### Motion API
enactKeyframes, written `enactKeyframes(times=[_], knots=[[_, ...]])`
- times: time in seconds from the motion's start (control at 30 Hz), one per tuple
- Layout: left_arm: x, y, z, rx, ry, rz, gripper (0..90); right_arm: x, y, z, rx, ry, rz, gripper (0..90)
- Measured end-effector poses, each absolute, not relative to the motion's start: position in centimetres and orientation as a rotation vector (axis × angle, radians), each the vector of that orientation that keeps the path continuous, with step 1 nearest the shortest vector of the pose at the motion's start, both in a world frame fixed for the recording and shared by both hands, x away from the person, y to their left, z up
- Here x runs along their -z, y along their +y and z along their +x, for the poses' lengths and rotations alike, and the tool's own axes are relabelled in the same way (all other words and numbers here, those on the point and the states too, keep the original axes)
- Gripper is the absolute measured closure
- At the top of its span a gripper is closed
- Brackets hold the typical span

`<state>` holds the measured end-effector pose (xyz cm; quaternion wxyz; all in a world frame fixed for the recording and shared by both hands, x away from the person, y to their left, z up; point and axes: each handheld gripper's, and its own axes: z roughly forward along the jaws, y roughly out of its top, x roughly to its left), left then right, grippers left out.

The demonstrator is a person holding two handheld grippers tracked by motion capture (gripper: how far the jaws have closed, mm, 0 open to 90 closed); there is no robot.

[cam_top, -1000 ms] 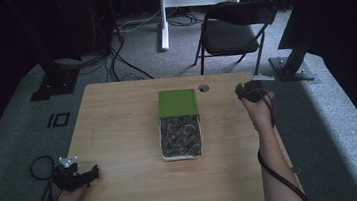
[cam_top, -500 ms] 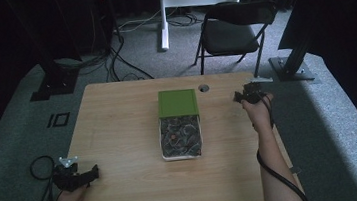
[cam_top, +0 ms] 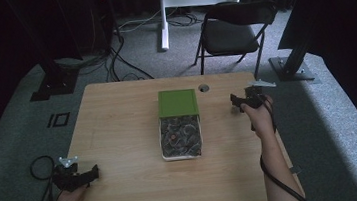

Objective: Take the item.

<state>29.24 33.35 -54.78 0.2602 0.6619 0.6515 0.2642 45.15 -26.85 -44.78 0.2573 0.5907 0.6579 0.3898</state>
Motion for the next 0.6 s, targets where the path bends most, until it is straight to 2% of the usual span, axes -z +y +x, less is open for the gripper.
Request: enactKeyframes(times=[0.33, 0.6], knots=[[54.8, 33.3, 29.2, -0.715, 1.765, 1.793, 0.3, 44.7, -27.2, 43.3, -1.088, 1.755, 1.589, 18.1], [54.8, 33.3, 29.2, -0.715, 1.765, 1.793, 0.3, 45.7, -27.5, 41.7, -1.081, 1.768, 1.581, 14.1]])
